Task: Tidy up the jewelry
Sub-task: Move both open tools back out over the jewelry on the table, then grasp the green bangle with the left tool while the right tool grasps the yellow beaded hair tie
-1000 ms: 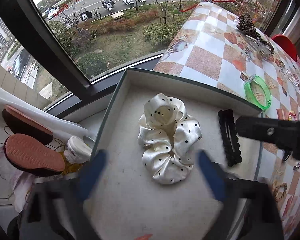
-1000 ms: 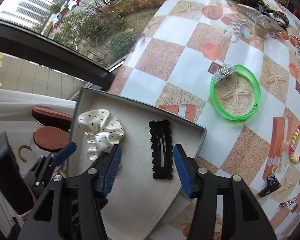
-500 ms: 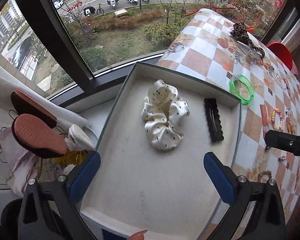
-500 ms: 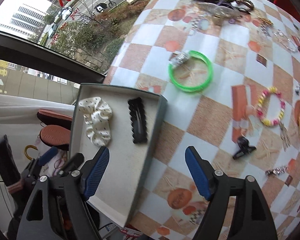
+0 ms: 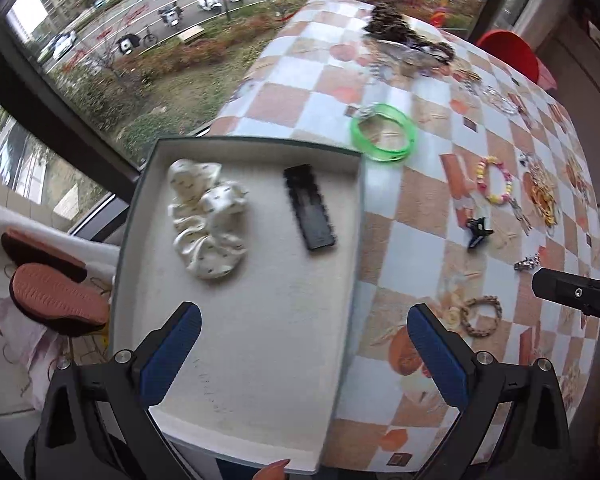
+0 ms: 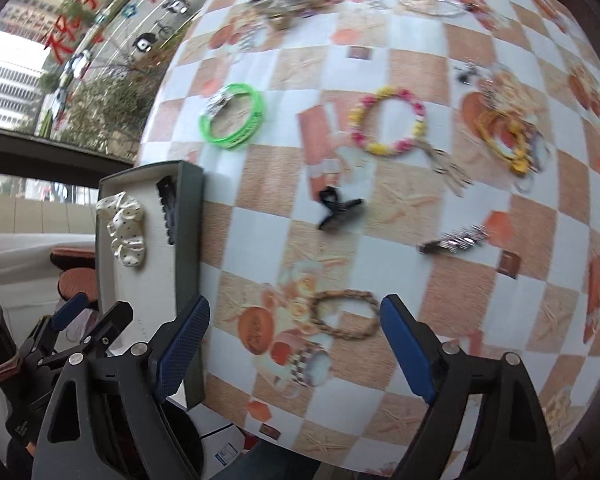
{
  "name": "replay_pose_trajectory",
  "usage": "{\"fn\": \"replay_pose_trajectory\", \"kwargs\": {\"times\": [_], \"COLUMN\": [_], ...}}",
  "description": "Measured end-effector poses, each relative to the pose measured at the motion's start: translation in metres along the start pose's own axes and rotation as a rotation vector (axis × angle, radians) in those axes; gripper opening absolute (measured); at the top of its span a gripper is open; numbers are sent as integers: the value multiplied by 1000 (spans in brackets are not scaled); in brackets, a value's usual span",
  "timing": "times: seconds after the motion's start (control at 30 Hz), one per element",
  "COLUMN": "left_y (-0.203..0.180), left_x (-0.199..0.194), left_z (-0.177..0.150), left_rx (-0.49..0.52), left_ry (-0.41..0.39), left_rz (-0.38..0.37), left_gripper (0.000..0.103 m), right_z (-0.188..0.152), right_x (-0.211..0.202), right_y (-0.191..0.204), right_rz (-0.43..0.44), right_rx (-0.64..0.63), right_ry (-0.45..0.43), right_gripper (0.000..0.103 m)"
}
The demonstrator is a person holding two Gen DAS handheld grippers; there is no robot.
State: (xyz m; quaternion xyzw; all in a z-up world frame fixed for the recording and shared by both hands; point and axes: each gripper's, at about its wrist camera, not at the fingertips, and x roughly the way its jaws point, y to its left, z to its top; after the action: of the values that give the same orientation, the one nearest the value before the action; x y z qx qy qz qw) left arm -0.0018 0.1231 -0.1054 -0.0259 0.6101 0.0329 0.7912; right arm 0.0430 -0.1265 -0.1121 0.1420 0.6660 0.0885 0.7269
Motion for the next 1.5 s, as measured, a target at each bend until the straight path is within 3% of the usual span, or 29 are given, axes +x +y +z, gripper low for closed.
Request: {"fn": "replay_pose_trajectory", "kwargs": {"times": [0.37, 0.7, 1.17, 1.2, 1.3, 1.37, 1.5], "left_y": [-58, -101, -127, -129, -132, -134, -140], "left_x": [5, 26, 88, 94, 107, 113, 124], "left_z": [31, 84, 134, 136, 140, 142, 146], "left_rx": [130, 193, 228, 230, 220, 217, 226], "left_ry": [-1, -41, -25, -20, 4, 7, 16], "left_rz": [-35, -40, -14, -1, 7, 2, 3], "left_gripper": [103, 103, 103, 98, 97, 90, 87], "right_z": [-2, 20, 67, 69, 79, 85, 97], "right_x": [-28, -31, -6, -3, 6, 11, 20], "right_y": [-78, -126, -149, -149, -151, -152, -152], "right_rz": [-68, -139, -217, -224, -247, -258, -270], "right_rx": [150, 218, 188, 180, 162, 153, 135], "right_ry": [-63, -77, -73, -72, -72, -76, -75], "right_gripper": [89, 89, 89, 89, 89, 89, 89]}}
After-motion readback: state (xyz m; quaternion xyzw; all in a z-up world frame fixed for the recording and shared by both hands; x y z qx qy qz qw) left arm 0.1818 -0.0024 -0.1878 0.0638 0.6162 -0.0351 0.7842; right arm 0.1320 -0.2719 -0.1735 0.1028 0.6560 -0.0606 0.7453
